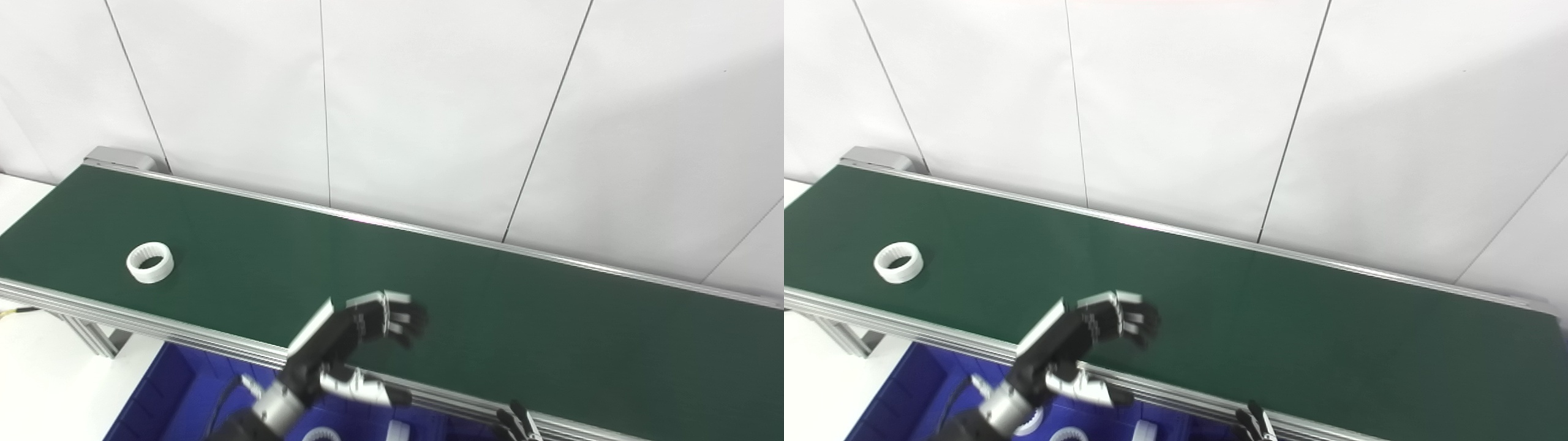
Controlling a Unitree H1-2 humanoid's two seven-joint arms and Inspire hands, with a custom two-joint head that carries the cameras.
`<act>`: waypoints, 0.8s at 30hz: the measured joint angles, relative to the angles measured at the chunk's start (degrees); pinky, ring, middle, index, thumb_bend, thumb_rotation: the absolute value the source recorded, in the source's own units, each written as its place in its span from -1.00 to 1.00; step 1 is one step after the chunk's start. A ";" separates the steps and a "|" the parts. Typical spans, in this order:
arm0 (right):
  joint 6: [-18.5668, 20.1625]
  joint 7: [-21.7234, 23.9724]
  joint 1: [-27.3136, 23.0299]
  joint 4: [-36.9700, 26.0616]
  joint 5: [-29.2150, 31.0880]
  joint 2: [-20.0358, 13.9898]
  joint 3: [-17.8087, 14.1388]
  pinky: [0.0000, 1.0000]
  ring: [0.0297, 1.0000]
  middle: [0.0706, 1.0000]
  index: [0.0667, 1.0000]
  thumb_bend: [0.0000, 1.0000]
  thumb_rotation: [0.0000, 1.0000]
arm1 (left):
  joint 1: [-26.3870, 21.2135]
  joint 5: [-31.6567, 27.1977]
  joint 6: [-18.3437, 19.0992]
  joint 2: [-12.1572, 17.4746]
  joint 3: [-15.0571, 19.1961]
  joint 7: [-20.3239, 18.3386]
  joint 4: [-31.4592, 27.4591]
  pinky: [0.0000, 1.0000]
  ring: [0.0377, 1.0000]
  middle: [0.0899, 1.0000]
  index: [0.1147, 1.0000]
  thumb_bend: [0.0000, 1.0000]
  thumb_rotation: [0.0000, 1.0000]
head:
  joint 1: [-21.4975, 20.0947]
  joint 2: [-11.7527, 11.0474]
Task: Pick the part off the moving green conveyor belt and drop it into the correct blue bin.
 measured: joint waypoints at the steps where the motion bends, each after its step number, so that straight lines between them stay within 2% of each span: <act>1: -0.03 0.00 -0.09 0.02 0.03 0.01 0.00 0.57 0.72 0.79 0.92 -0.39 0.51 | -0.91 0.53 0.28 0.10 0.58 0.38 -0.41 0.19 0.33 0.41 0.44 0.88 -0.46 | 0.26 -0.09; 4: -0.07 0.00 -0.17 0.14 0.59 0.06 0.01 0.61 0.73 0.80 0.93 -0.39 0.53 | -3.73 3.27 3.21 0.67 2.17 1.81 -2.68 0.29 0.44 0.51 0.54 0.73 -0.48 | 0.26 -0.09; 9: -0.09 -0.01 -0.22 0.20 0.72 0.31 0.03 0.60 0.74 0.81 0.94 -0.44 0.56 | -7.34 8.54 5.96 3.51 3.83 2.19 -2.82 0.33 0.49 0.59 0.59 0.70 -0.45 | 0.61 0.00; 12: -0.10 -0.07 -0.25 0.20 0.53 0.30 0.04 0.58 0.73 0.80 0.94 -0.44 0.57 | -9.95 11.78 7.04 5.08 4.55 3.18 -2.08 0.30 0.47 0.57 0.57 0.67 -0.52 | 0.70 0.09; 14: -0.11 -0.21 -0.37 0.20 0.50 0.32 0.05 0.58 0.74 0.80 0.94 -0.43 0.57 | -11.73 13.60 6.78 6.18 4.52 3.31 -0.61 0.28 0.45 0.57 0.57 0.67 -0.57 | 0.88 0.00; 18: -0.12 -0.28 -0.56 0.21 0.63 0.38 0.08 0.59 0.74 0.80 0.94 -0.43 0.56 | -15.07 17.00 6.88 9.11 4.38 3.27 3.91 0.34 0.48 0.58 0.57 0.74 -0.56 | 0.97 0.00; 21: -0.13 -0.28 -0.57 0.24 0.82 0.40 0.07 0.60 0.74 0.80 0.94 -0.42 0.56 | -16.81 21.61 8.73 12.14 3.31 2.42 4.56 0.42 0.54 0.60 0.57 0.80 -0.61 | 1.14 0.09; 24: -0.13 -0.28 -0.63 0.40 0.90 0.40 0.12 0.59 0.74 0.80 0.94 -0.44 0.57 | -18.99 26.00 12.84 15.19 1.84 0.12 4.67 0.43 0.62 0.63 0.55 0.85 -0.72 | 1.23 0.00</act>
